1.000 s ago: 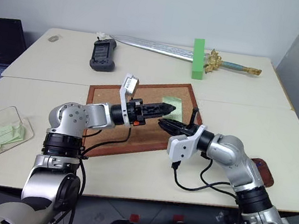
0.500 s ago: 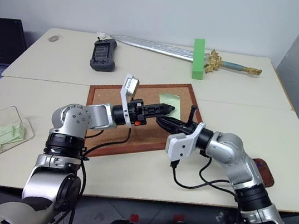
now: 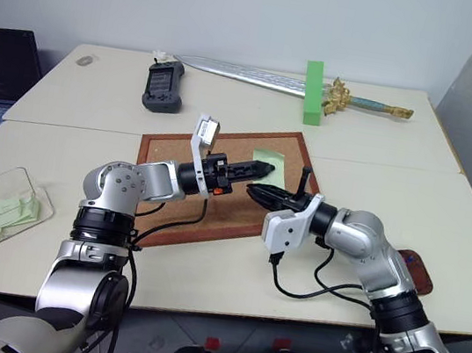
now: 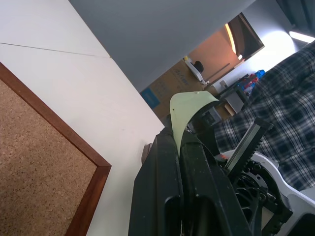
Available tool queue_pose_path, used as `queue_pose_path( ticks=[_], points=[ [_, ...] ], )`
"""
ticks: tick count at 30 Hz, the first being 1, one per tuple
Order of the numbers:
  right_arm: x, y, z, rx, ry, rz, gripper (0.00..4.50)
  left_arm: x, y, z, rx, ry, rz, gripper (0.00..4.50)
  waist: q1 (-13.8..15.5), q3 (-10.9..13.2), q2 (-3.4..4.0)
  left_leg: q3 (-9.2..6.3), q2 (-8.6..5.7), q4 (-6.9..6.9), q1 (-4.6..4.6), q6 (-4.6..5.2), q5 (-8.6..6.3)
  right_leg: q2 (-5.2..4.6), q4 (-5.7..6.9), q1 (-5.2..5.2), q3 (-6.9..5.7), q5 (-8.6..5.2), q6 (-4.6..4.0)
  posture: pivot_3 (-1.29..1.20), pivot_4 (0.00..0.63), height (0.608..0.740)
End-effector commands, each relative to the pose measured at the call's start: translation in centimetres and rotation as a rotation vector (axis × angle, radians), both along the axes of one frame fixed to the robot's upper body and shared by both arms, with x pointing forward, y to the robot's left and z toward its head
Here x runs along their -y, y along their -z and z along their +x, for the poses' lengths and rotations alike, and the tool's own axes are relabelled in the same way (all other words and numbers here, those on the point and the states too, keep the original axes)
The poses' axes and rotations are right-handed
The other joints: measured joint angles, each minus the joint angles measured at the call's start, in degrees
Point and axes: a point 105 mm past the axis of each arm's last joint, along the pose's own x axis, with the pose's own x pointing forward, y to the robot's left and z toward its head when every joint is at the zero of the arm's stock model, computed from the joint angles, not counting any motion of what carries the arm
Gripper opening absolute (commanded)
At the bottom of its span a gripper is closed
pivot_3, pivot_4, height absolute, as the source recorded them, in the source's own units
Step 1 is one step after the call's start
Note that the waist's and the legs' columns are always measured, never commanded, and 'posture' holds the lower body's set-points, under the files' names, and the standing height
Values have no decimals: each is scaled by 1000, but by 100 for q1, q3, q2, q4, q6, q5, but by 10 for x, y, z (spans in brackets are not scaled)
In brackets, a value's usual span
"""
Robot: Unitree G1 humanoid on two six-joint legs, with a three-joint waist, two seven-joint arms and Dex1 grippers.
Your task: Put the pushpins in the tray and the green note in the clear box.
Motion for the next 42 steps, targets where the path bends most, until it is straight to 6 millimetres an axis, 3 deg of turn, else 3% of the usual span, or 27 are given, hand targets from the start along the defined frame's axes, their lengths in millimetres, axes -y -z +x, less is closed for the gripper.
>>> queue_pose_path(
  ticks=[1,16,25,34,40,42],
  points=[
    [-3,-10,-5,17,-21,39,0,0,-14,-4,68,25,-11,13,0,0,0,0,0,0,0,0,0,0,0,0,0,0,0,0,150,740],
    [-13,-39,-24,-143,-55,232,0,-8,9,-3,155,39,121,13,7,0,0,-6,0,0,-1,1,-1,0,0,0,1,0,0,0,150,740],
    [-14,-37,-37,-209,-66,256,0,-7,7,2,170,45,127,13,5,0,0,-16,-3,-1,-1,12,-7,5,0,0,-6,0,0,0,150,740],
    [-7,-37,-33,-240,-22,276,0,-7,5,1,178,48,128,13,5,0,0,-18,-2,0,-1,13,-7,4,1,-1,-6,0,0,0,150,740],
    [39,-32,-25,-342,220,399,0,-4,-6,-11,287,88,164,13,87,0,0,-29,0,-1,-9,10,-6,1,-1,-1,-6,0,0,0,150,740],
    [73,-28,-26,-393,385,483,0,0,-12,-19,408,108,224,13,97,0,0,-28,0,-1,-10,8,-4,0,-2,-1,-4,0,0,0,150,740]
  ],
)
